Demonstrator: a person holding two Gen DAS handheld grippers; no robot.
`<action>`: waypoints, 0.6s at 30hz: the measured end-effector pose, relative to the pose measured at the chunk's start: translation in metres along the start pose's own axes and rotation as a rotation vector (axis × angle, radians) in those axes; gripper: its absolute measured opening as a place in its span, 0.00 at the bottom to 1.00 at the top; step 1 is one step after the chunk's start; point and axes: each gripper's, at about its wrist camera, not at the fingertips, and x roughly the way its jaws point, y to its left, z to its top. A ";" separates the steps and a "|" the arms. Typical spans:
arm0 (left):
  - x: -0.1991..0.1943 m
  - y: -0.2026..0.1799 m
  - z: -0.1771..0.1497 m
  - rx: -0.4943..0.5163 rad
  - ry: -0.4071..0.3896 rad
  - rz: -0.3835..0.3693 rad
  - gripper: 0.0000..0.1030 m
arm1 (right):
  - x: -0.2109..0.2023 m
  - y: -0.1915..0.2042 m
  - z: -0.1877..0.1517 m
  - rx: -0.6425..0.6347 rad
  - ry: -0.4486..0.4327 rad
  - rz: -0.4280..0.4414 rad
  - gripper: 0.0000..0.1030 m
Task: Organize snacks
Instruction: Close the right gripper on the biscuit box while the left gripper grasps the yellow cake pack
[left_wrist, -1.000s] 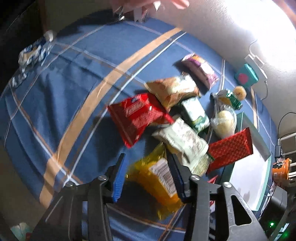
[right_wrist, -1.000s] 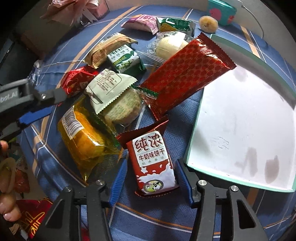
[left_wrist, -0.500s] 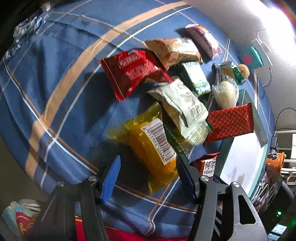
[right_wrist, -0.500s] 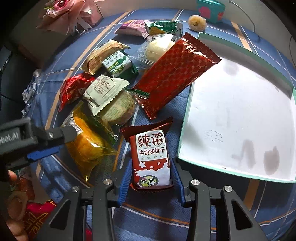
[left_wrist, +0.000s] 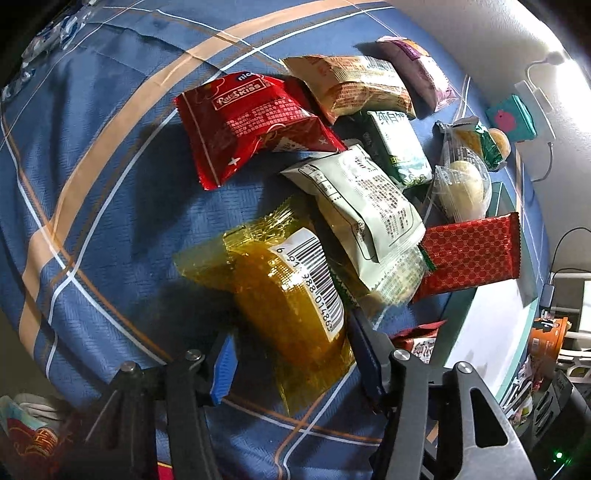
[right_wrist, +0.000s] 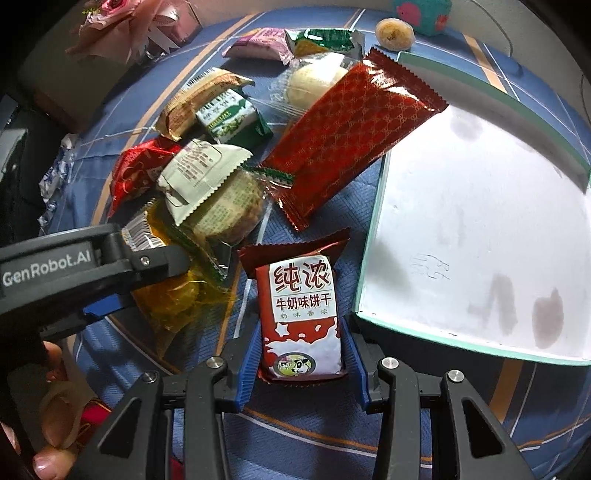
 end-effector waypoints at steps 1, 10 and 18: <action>0.002 0.000 0.001 -0.001 0.003 0.000 0.56 | 0.001 0.000 0.000 -0.004 0.005 -0.007 0.43; 0.012 -0.002 0.014 -0.003 0.001 0.007 0.56 | 0.009 0.005 0.003 -0.031 0.010 -0.040 0.43; -0.001 0.007 0.020 -0.025 -0.036 0.024 0.46 | 0.012 0.011 0.002 -0.043 0.004 -0.056 0.41</action>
